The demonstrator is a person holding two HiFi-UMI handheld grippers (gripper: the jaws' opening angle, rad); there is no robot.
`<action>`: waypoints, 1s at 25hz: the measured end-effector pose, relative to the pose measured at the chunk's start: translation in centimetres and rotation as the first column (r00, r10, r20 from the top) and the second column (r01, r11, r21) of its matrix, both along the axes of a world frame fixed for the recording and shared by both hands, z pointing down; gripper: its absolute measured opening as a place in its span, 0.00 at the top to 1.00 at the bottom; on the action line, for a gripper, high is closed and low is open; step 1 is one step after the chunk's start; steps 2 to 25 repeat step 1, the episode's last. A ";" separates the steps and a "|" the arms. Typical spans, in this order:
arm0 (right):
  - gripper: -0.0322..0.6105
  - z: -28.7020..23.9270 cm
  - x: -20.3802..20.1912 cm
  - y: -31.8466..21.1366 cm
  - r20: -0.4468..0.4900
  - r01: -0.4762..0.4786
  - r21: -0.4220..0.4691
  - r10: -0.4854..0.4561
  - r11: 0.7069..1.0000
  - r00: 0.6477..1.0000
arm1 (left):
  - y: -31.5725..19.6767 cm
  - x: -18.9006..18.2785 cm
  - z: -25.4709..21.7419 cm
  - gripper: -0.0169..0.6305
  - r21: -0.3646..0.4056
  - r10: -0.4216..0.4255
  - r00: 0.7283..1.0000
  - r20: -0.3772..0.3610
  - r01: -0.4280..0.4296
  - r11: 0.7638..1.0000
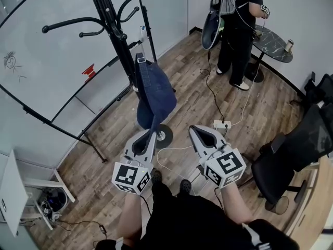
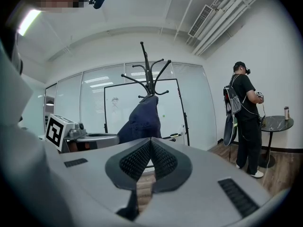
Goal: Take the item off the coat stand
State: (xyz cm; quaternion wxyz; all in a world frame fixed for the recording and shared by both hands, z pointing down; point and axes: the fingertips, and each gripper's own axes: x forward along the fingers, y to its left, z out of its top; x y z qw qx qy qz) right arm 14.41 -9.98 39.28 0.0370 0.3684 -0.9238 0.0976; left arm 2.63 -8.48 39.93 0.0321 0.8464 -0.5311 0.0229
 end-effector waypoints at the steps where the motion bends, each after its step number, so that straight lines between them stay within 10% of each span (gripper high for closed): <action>1: 0.90 0.0 0.1 -0.1 0.000 -0.003 0.000 0.003 1.000 1.000 | 0.0 0.0 0.0 0.93 0.000 0.001 1.000 -0.001 -0.001 1.000; 25: 0.90 0.0 0.1 -0.1 0.000 -0.003 0.000 0.003 1.000 1.000 | 0.0 0.0 0.0 0.93 0.000 0.001 1.000 -0.001 -0.001 1.000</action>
